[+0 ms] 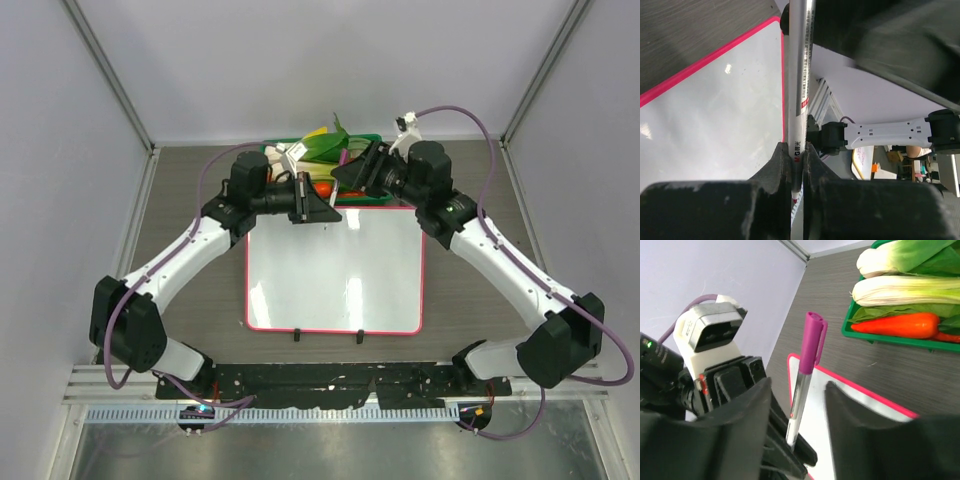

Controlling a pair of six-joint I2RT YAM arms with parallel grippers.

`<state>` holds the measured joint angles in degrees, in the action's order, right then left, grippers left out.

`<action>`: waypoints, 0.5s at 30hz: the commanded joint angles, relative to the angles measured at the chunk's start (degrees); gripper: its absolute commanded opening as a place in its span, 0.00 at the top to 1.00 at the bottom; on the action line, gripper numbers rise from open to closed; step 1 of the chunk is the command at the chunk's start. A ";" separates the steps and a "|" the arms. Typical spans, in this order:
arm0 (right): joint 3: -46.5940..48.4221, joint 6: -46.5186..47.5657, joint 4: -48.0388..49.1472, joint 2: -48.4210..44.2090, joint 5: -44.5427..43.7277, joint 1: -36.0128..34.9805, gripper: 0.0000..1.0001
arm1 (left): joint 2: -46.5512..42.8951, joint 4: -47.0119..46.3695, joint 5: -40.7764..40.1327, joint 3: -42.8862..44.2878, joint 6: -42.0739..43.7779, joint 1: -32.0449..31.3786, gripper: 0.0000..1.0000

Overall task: Write a sentence on the whiteboard
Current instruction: Pass from the right arm to the left, then pass from the left arm to the right

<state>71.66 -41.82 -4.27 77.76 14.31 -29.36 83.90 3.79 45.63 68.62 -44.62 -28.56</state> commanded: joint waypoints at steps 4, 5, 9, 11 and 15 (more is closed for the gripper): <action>-3.09 1.66 2.69 -8.05 2.21 1.85 0.01 | -3.91 7.19 0.69 5.11 4.36 0.17 1.00; -3.45 1.57 3.21 -8.93 2.91 2.03 0.00 | -4.18 8.24 1.30 5.47 4.98 0.17 1.00; -5.74 -0.10 8.56 -9.38 10.99 2.73 0.01 | -5.06 12.02 3.76 7.14 7.88 0.17 1.00; -7.14 -2.29 12.51 -8.33 16.79 2.73 0.02 | -5.58 12.38 5.78 7.23 8.58 0.17 1.00; -9.86 -7.91 20.86 -5.95 25.85 2.73 0.19 | -5.76 14.66 7.19 7.76 10.43 0.17 1.00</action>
<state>64.12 -44.16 5.61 69.80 28.80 -26.52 79.72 15.31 48.93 73.93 -37.50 -28.49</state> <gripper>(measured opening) 0.877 0.078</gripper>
